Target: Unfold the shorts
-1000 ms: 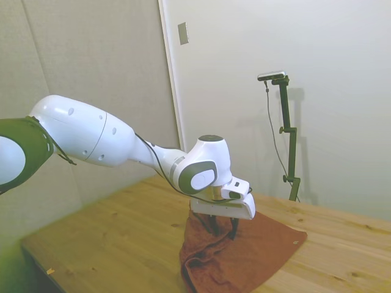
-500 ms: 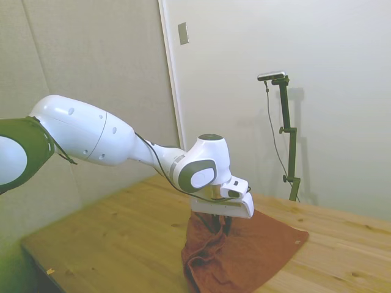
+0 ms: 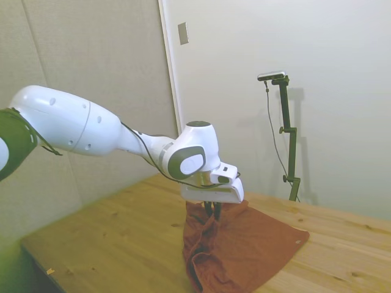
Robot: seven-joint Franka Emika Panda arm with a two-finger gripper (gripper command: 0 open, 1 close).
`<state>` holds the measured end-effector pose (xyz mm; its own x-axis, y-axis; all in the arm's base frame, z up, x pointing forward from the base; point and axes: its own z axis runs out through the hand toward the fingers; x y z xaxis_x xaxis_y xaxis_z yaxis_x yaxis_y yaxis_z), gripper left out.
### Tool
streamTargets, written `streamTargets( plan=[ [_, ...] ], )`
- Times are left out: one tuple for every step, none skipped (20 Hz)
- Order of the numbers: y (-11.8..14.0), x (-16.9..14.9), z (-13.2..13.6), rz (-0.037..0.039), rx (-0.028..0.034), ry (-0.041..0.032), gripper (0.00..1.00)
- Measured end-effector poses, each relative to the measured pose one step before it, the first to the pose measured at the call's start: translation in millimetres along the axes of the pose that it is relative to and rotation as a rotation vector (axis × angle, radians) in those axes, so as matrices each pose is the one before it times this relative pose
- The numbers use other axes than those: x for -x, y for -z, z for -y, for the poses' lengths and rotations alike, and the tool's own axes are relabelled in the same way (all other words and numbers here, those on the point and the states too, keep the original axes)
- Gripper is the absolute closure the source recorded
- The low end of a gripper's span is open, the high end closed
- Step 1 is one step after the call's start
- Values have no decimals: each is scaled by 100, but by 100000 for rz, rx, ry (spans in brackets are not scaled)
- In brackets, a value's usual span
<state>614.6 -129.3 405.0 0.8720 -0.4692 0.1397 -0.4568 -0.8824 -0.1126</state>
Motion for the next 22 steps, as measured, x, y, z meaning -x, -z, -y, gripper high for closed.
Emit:
streamTargets(
  plan=[
    [566,1150,1083,36,-37,2392,100],
    [587,1316,1252,-45,576,2625,100],
    [521,1405,1423,-174,623,2673,100],
    [443,1576,1444,-273,934,3128,100],
    [421,1699,1470,-373,656,3220,100],
    [316,1740,1326,108,558,3205,100],
    [285,1725,1084,406,-69,2761,100],
    [339,1629,944,286,-282,2653,100],
    [208,1518,726,466,-68,2406,100],
    [143,1413,514,466,94,1972,100],
    [64,1221,339,395,240,1381,100],
    [-9,994,222,374,388,1096,100],
    [-113,725,16,388,625,773,100],
    [-162,471,-42,308,784,516,100],
    [-255,228,1,489,519,-130,0],
    [-255,50,14,488,291,-609,0],
    [-293,-19,16,390,471,-634,0],
    [-261,-27,31,305,272,-642,0],
    [-194,-31,67,49,108,-490,0],
    [-91,-26,121,-250,23,-498,0],
    [-36,19,174,-172,24,-422,0],
    [4,54,215,-125,54,-613,0]
  ],
)
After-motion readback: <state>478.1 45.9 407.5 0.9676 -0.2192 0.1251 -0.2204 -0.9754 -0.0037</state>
